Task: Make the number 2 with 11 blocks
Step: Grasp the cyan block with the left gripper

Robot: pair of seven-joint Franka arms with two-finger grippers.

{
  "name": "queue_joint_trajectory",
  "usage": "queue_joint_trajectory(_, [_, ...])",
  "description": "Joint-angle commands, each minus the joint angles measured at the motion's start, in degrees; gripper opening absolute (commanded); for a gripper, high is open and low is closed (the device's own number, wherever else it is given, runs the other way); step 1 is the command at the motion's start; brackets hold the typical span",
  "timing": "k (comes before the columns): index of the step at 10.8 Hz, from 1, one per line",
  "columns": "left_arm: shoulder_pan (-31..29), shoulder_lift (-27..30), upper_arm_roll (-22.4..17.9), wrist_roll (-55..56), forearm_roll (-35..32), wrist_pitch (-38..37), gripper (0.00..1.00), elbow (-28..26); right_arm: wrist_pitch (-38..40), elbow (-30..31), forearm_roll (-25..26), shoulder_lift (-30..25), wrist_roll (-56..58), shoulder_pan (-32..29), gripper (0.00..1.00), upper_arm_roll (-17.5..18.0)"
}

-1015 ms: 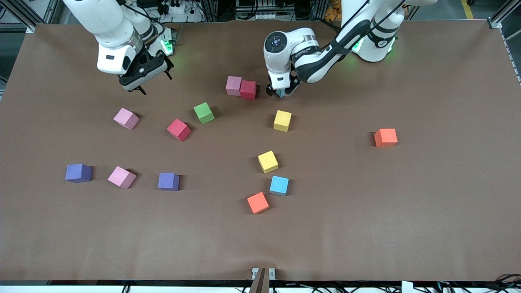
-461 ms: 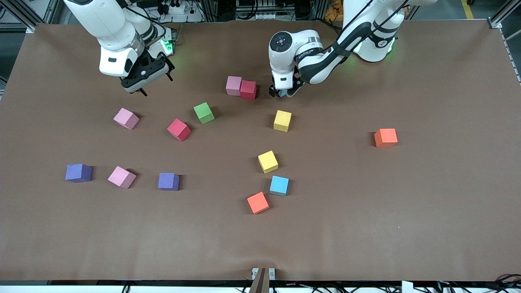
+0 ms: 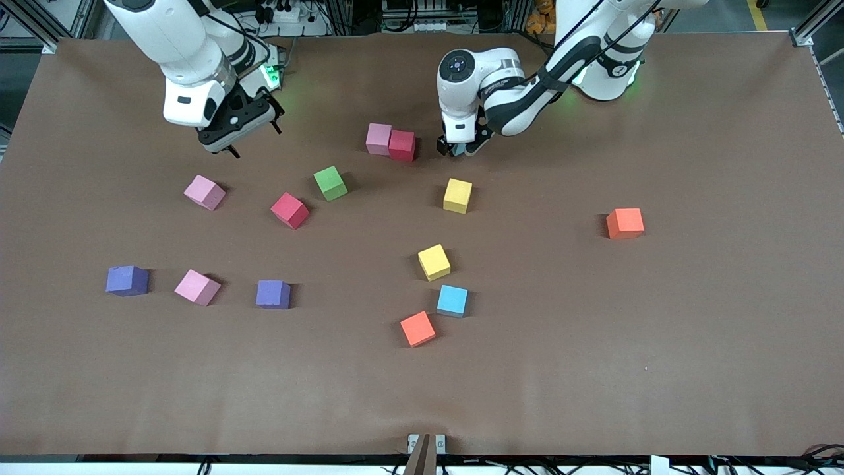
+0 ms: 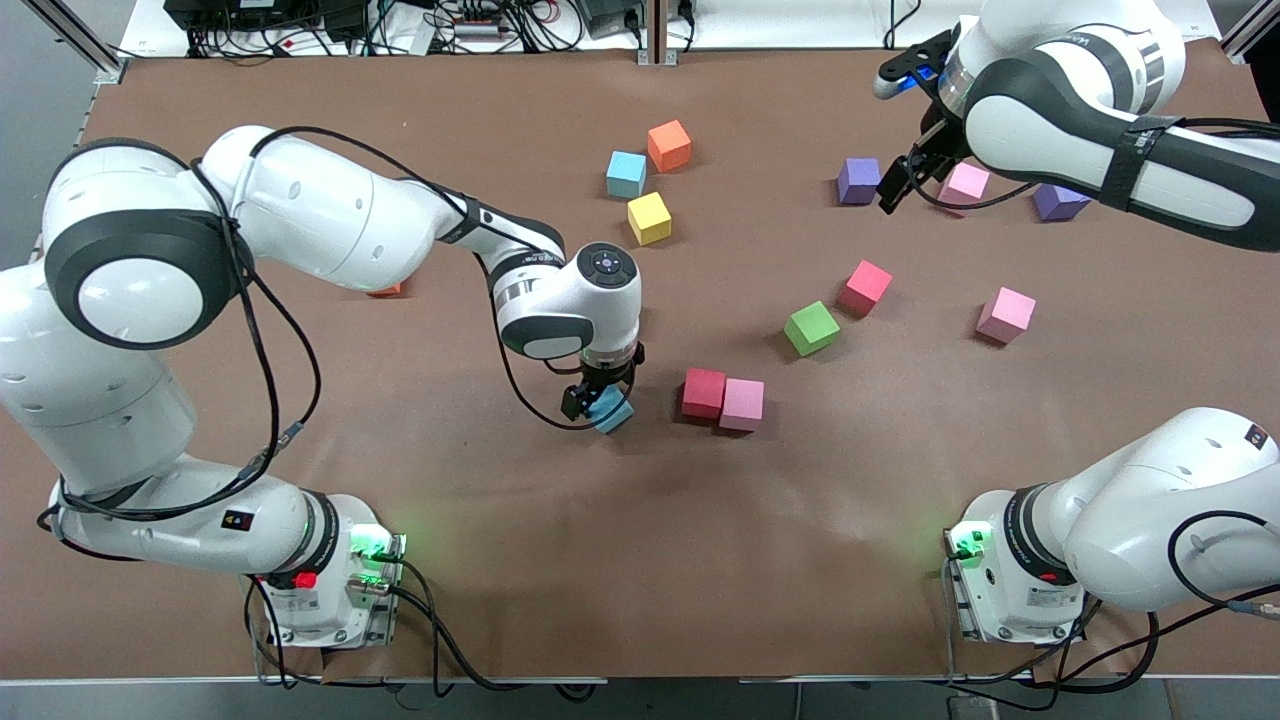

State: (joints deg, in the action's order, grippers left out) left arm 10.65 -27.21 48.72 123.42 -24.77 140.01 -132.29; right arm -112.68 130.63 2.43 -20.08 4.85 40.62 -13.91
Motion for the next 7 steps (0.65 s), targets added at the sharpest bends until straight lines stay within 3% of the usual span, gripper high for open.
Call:
queue_joint_trajectory(1, [-1.07, 1.54, 0.76, -2.29, -1.51, -0.51, 1.00, -0.86, -0.69, 0.33, -0.05, -0.14, 0.51, 0.60, 1.00, -0.50])
queue_joint_trajectory(7, [-3.45, 1.89, 1.82, -7.39, -1.34, -4.22, 1.00, 0.55, -0.69, 0.33, -0.05, -0.14, 0.51, 0.60, 1.00, -0.50])
